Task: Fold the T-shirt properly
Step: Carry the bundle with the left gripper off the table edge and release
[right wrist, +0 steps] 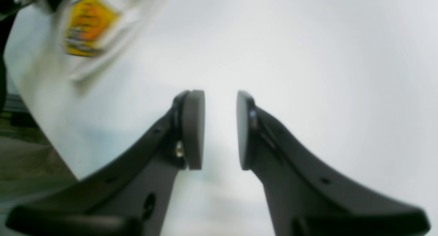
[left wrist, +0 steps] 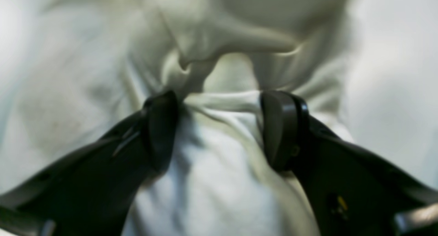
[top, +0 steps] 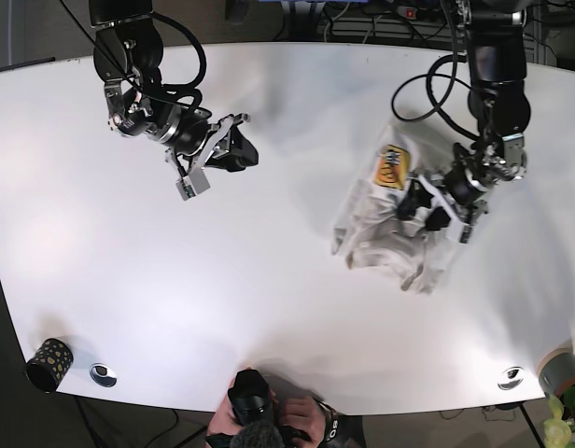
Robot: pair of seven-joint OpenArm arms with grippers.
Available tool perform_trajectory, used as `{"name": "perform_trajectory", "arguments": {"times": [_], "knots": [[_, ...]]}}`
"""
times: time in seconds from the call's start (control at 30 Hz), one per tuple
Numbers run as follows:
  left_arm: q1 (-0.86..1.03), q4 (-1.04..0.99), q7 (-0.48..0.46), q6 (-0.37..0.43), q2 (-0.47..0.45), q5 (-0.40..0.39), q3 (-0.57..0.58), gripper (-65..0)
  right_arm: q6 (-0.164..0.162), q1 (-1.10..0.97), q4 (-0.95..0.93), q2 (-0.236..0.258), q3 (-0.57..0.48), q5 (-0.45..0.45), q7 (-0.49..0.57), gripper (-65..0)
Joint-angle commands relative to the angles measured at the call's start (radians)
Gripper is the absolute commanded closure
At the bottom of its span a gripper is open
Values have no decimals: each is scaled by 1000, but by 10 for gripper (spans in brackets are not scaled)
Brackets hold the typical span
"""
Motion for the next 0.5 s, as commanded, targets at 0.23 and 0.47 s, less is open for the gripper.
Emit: {"name": "perform_trajectory", "arguments": {"times": [0.23, 0.47], "knots": [[28, -185, 123, 15, -231, 148, -133, -371, 11, 12, 82, 8, 6, 24, 21, -144], [43, -293, 57, 15, -353, 146, -192, -371, 11, 10, 90, 8, 3, 23, 21, -144]]}}
